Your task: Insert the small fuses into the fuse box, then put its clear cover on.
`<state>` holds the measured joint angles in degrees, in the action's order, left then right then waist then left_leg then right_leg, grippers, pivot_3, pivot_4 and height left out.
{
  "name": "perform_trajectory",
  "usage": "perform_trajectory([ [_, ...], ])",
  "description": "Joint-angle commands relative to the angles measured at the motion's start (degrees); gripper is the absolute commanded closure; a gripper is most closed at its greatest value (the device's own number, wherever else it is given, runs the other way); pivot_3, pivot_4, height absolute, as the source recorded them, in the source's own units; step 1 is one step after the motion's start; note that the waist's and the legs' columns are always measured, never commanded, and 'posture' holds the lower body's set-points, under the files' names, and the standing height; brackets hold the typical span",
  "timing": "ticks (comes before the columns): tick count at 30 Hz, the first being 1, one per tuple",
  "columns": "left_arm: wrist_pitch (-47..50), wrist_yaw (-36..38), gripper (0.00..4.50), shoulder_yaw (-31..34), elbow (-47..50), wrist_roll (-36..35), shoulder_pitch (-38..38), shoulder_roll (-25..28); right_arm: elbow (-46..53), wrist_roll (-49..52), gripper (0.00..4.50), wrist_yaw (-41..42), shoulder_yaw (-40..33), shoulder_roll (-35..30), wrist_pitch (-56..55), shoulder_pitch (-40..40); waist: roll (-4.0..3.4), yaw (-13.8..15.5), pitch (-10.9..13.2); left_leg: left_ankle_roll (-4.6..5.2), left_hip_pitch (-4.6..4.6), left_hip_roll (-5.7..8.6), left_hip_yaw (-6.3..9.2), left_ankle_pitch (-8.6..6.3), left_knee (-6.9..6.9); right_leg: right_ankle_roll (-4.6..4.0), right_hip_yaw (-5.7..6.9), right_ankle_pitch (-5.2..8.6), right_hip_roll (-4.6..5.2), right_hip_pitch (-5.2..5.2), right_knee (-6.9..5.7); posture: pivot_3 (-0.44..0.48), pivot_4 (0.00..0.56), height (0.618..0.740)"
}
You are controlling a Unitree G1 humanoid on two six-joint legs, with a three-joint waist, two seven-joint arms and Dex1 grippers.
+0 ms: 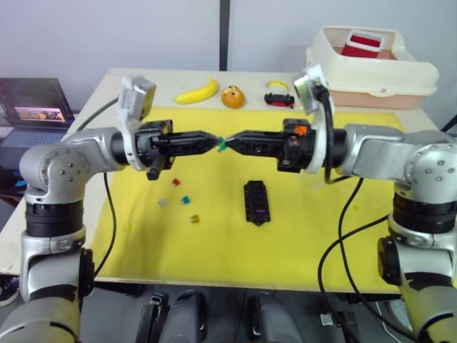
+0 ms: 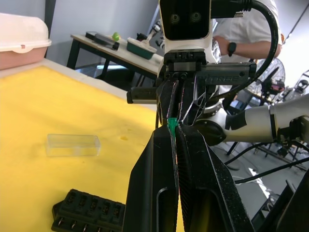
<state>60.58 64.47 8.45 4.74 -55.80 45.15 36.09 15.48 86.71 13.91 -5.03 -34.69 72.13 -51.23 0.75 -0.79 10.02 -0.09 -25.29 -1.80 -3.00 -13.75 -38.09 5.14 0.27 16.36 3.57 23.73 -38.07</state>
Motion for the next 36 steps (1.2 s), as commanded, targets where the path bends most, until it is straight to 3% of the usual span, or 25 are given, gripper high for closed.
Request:
perform_trajectory([
  [1, -0.2, -0.6, 4.50, 0.0, 1.6, -0.4, 0.8, 0.9, 3.2, 0.4, 4.47, 2.5, 1.2, -0.6, 0.0, -1.0, 0.00, 0.0, 0.0, 0.00, 0.00, 0.00, 0.00, 0.00, 0.00, 0.00, 0.00, 0.00, 0.00, 0.00, 0.00, 0.000, 0.150, 0.740],
  [4, -1.0, 0.0, 3.56, -1.1, 2.2, 0.9, 0.3, 2.0, 4.0, -1.3, 4.50, 4.1, 1.8, -1.5, 0.0, -1.0, 0.00, 0.0, 0.0, 0.00, 0.00, 0.00, 0.00, 0.00, 0.00, 0.00, 0.00, 0.00, 0.00, 0.01, 0.00, 0.000, 0.150, 0.740],
  [11, -5.0, 5.0, 0.02, -5.1, 4.2, 5.0, -1.7, 7.0, 6.2, -10.5, 4.50, 14.1, 4.8, -7.3, -1.3, -1.0, -0.01, 0.0, 0.0, 0.00, -0.03, 0.00, -0.02, 0.00, 0.02, -0.01, 0.00, 0.01, -0.01, 0.05, 0.02, 0.000, 0.150, 0.740],
  [19, -7.3, 5.1, 0.02, -6.0, 4.7, 5.9, -3.0, 6.5, 5.5, -16.4, 4.50, 20.5, 5.8, -8.2, -2.2, -0.9, 0.00, 0.1, 0.0, 0.00, -0.05, 0.00, -0.01, 0.00, 0.02, -0.02, -0.01, 0.01, 0.00, 0.05, 0.05, 0.000, 0.150, 0.740],
  [27, -9.1, 6.8, 0.02, -6.9, 4.8, 7.6, -3.0, 7.4, 5.9, -19.7, 4.50, 22.7, 6.2, -8.1, -1.8, -0.8, 0.00, 0.1, 0.0, 0.00, -0.04, 0.00, -0.01, 0.00, 0.02, -0.02, 0.00, 0.01, 0.00, 0.06, 0.05, 0.000, 0.150, 0.740],
  [35, -10.6, 6.6, 0.02, -8.3, 5.5, 8.3, -2.2, 5.0, 6.6, -21.8, 4.50, 23.5, 7.1, -7.2, -0.8, -1.0, 0.00, 0.1, 0.0, 0.00, -0.05, 0.00, -0.01, 0.00, 0.02, -0.01, 0.00, 0.01, 0.00, 0.05, 0.05, 0.000, 0.150, 0.740],
  [36, -10.5, 6.8, 0.26, -8.3, 5.3, 8.2, -1.9, 5.0, 6.7, -21.9, 4.50, 23.6, 7.2, -7.1, -0.7, -1.0, 0.00, 0.1, 0.0, 0.00, -0.05, 0.00, -0.01, 0.00, 0.02, -0.01, 0.00, 0.01, 0.00, 0.05, 0.05, 0.000, 0.150, 0.740],
])
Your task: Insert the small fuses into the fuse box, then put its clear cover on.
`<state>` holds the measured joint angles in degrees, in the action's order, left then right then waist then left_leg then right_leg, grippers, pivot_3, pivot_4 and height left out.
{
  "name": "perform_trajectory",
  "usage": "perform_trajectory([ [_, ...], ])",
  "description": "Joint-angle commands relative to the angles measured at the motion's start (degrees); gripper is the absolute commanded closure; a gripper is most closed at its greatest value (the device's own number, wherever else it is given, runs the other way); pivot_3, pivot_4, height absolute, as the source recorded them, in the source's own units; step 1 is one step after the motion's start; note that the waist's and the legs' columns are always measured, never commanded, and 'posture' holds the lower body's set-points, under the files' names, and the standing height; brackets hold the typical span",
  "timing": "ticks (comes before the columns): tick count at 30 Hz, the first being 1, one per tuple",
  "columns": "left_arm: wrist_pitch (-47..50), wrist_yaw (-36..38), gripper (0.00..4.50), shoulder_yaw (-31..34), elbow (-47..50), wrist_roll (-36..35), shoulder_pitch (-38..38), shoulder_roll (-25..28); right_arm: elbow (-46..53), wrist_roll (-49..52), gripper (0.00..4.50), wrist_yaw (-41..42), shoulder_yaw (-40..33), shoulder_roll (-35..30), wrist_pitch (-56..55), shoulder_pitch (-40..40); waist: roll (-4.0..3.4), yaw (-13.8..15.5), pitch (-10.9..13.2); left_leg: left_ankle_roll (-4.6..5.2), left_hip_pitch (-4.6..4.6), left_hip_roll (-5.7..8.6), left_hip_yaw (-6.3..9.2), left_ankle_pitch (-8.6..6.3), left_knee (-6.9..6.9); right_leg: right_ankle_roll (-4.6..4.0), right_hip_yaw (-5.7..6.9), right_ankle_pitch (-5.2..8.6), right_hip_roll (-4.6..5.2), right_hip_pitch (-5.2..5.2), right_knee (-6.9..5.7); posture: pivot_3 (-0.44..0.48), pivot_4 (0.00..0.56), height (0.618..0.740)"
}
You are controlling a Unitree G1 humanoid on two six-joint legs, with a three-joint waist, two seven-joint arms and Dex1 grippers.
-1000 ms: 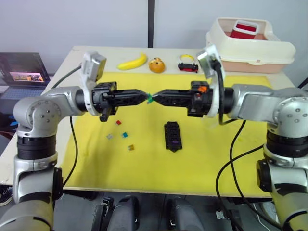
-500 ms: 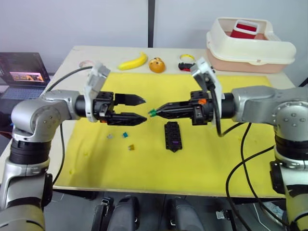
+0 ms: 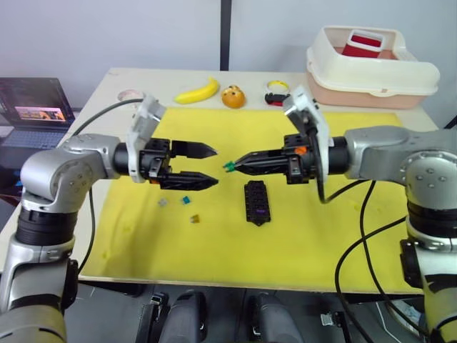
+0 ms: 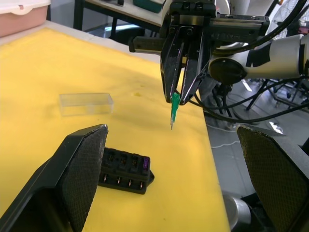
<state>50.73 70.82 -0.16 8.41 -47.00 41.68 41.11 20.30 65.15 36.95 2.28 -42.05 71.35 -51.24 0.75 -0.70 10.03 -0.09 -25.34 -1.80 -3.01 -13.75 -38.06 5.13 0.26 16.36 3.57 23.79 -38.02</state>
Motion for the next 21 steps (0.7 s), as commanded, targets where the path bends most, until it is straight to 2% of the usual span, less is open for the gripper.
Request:
perform_trajectory([
  [1, -0.5, 0.7, 0.54, 0.3, 1.6, -0.6, 1.7, 0.0, 1.9, -0.3, 4.50, 0.6, -0.1, 0.4, 0.2, -1.0, 0.00, 0.0, 0.0, 0.00, 0.00, 0.00, 0.00, 0.00, 0.00, 0.00, 0.00, 0.00, 0.00, 0.00, 0.00, 0.000, 0.150, 0.740],
  [3, -0.6, 1.1, 1.25, 0.1, 1.4, -0.4, 1.7, 0.2, 1.9, -0.5, 4.50, 0.6, -0.2, 0.6, 0.3, -1.0, 0.00, 0.0, 0.0, 0.00, 0.00, 0.00, 0.00, 0.00, 0.00, 0.00, 0.00, 0.00, 0.00, 0.00, 0.00, 0.000, 0.150, 0.740],
  [7, -0.9, 1.5, 3.30, -0.3, 0.9, 0.2, 1.8, 0.3, 1.9, -0.4, 4.50, 0.2, -0.6, 1.2, 0.7, -1.3, 0.00, 0.0, 0.0, 0.00, 0.00, 0.00, 0.00, 0.00, 0.00, 0.00, 0.00, 0.00, -0.01, 0.01, 0.00, 0.000, 0.150, 0.740],
  [21, -1.1, 2.0, 3.30, -1.1, 1.1, 1.3, 1.3, 0.4, 1.5, 0.0, 4.50, -0.1, -1.4, 1.8, 1.3, -1.7, 0.00, 0.0, 0.0, 0.00, 0.00, 0.00, 0.00, 0.00, 0.00, 0.00, 0.00, 0.00, -0.01, 0.01, 0.00, 0.000, 0.150, 0.740],
])
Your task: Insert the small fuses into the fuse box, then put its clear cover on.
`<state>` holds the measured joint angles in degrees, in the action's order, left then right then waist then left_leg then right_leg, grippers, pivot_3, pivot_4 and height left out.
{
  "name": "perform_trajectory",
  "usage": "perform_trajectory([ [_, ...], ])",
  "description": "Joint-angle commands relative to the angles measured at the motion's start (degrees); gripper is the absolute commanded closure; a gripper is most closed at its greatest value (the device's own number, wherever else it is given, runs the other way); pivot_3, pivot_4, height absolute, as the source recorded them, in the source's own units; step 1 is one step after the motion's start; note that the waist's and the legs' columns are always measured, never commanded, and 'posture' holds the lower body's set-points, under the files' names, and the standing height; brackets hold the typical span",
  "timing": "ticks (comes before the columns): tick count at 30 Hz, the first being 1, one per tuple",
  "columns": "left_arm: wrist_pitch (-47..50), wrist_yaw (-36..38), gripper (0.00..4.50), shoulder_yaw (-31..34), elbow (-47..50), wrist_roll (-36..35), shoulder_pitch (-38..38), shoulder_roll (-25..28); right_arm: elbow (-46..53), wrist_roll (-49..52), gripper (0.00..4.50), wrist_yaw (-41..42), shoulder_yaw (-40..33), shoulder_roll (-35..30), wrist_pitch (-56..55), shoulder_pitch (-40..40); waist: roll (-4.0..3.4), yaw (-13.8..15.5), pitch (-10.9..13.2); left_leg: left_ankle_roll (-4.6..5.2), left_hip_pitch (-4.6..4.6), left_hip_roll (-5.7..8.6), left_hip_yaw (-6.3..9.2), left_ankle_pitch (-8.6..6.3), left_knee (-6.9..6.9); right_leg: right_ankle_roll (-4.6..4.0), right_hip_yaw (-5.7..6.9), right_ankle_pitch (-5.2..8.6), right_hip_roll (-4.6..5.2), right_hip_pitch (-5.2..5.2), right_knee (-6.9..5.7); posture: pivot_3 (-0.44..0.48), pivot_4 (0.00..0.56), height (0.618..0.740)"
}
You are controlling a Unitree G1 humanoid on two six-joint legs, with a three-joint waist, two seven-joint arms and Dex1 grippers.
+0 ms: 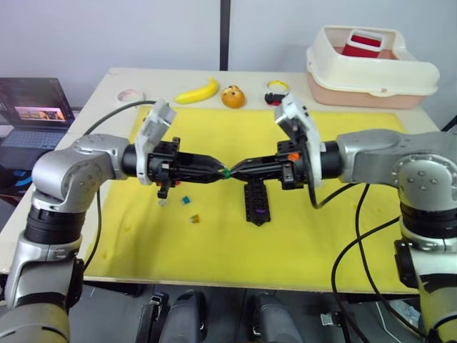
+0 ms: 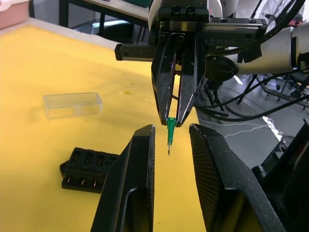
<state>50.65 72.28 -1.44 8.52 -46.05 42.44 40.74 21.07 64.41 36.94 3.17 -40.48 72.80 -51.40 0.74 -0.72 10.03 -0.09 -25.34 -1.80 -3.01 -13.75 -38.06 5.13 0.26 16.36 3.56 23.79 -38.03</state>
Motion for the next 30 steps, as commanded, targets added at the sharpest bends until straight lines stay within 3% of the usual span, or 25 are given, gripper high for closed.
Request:
perform_trajectory([
  [1, -1.1, 0.7, 3.30, 0.0, 1.1, 0.6, 0.4, 0.8, 0.7, 0.9, 4.50, -0.1, -2.5, 0.4, 0.0, -1.6, 0.00, 0.0, 0.0, 0.00, 0.00, 0.00, 0.00, 0.00, 0.00, 0.00, 0.00, 0.00, 0.00, 0.00, 0.00, 0.000, 0.150, 0.740],
  [13, -1.0, 0.7, 3.30, 0.1, 0.8, 1.2, 0.9, 0.2, 0.7, 1.4, 4.50, -0.4, -3.3, 0.7, 1.0, -1.7, 0.00, 0.0, 0.0, 0.00, 0.00, 0.00, 0.00, 0.00, 0.00, 0.00, 0.00, 0.00, 0.00, 0.00, 0.00, 0.000, 0.150, 0.740],
  [17, -0.7, 0.5, 4.44, 0.4, 0.7, 1.0, 1.2, -0.1, 0.8, 1.4, 4.50, -0.5, -3.3, 0.9, 1.2, -1.6, 0.00, 0.0, 0.0, 0.00, 0.00, 0.00, 0.00, 0.00, 0.00, 0.00, 0.00, 0.00, 0.00, 0.00, 0.00, 0.000, 0.150, 0.740],
  [30, -0.2, 0.5, 4.44, 1.3, 1.8, 0.2, 0.5, 0.1, 1.7, 1.5, 4.50, -0.6, -3.6, 1.0, 1.1, -0.9, 0.00, 0.0, 0.0, 0.00, 0.00, 0.00, 0.00, 0.00, 0.00, 0.00, 0.00, 0.00, 0.00, 0.00, 0.00, 0.000, 0.150, 0.740],
])
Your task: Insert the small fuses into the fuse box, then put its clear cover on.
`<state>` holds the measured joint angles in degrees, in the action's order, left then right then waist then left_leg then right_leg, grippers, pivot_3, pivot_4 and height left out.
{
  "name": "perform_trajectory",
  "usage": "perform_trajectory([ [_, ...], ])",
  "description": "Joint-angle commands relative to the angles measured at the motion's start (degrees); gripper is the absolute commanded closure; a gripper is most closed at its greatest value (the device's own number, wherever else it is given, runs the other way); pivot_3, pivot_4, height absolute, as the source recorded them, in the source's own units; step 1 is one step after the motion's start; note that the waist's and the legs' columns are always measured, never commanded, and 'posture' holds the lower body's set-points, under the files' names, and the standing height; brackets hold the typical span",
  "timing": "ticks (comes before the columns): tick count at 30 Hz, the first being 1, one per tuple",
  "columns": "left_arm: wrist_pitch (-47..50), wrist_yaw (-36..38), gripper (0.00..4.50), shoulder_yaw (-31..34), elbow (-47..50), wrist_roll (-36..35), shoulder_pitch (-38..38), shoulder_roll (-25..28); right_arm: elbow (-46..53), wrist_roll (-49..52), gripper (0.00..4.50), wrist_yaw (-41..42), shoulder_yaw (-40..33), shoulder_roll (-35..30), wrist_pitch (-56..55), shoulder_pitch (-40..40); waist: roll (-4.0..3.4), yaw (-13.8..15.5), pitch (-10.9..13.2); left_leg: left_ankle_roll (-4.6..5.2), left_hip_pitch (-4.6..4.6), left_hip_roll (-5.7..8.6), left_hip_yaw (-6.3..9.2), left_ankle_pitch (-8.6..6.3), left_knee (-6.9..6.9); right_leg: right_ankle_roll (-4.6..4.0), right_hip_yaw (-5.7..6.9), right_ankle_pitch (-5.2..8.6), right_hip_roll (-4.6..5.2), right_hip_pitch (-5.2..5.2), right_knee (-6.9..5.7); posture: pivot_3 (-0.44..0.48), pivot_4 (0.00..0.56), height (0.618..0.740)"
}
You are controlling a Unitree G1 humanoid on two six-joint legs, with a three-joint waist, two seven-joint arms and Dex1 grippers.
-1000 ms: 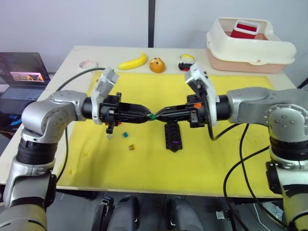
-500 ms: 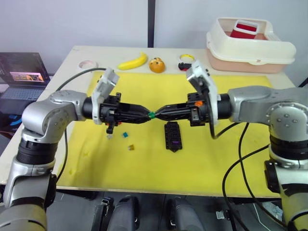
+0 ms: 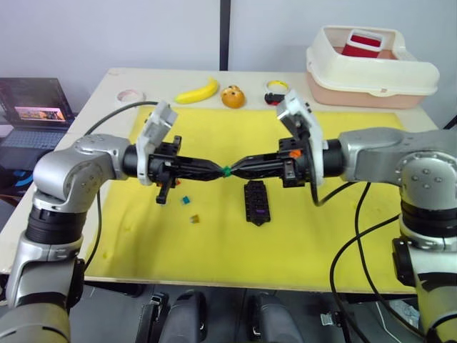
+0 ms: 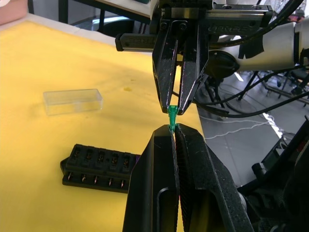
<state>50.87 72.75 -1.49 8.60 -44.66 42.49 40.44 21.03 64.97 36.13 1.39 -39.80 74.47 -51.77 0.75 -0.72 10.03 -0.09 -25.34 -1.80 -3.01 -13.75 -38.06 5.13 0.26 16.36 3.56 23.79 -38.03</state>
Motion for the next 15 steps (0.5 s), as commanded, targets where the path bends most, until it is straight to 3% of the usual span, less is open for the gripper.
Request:
perform_trajectory([
  [1, -0.5, -0.1, 4.44, 1.4, 1.7, -1.2, 0.3, 0.3, 1.8, 1.0, 4.50, 0.2, -2.0, 0.2, -0.6, -0.4, 0.00, 0.0, 0.0, 0.00, 0.00, 0.00, 0.00, 0.00, 0.00, 0.00, 0.00, 0.00, 0.00, 0.00, 0.00, 0.000, 0.150, 0.740],
  [6, -0.1, -1.0, 4.50, 2.9, 1.6, -2.3, 0.3, 0.2, 0.8, 1.8, 2.57, -0.9, -3.4, -0.4, 0.5, 0.0, 0.00, 0.0, 0.0, 0.00, 0.00, 0.00, 0.00, 0.00, 0.00, 0.00, 0.00, 0.00, 0.00, 0.00, 0.00, 0.000, 0.150, 0.740],
  [15, 0.3, -2.4, 4.50, 3.5, 1.3, -3.7, 0.6, -0.2, -0.9, 6.1, 2.57, -4.7, -6.2, 2.2, 1.8, 0.9, 0.00, 0.0, 0.0, 0.00, 0.00, 0.00, 0.01, 0.00, 0.00, 0.00, 0.00, 0.00, 0.00, -0.01, -0.01, 0.000, 0.150, 0.740],
])
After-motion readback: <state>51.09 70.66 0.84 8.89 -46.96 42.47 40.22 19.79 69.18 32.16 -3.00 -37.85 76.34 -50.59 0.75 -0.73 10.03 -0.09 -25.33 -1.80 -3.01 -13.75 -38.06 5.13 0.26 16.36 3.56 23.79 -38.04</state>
